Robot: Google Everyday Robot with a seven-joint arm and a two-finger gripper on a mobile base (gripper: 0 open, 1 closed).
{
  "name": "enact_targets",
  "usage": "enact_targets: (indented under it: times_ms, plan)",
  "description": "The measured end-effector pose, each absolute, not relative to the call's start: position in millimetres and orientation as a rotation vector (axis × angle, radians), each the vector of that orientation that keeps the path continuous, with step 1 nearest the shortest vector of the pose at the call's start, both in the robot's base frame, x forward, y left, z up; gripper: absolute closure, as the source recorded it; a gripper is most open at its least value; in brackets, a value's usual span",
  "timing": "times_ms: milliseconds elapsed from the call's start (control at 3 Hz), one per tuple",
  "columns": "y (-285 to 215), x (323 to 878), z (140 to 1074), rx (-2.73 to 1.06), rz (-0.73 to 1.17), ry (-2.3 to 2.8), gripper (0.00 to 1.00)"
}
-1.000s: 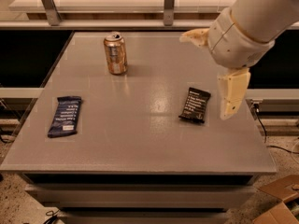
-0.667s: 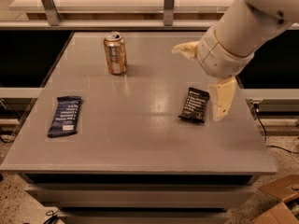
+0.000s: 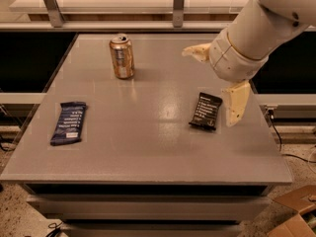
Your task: Pick rxbar chocolate
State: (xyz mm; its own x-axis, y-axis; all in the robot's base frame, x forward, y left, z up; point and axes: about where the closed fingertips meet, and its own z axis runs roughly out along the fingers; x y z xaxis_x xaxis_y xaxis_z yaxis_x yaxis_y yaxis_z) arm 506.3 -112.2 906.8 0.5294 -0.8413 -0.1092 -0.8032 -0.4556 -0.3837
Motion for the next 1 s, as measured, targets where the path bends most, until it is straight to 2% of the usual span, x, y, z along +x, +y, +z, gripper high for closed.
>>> enact_targets:
  times_ms: [1000]
  plan:
    - [-133.5,522.9,869.0,-2.555,-0.044,1.156,0.00]
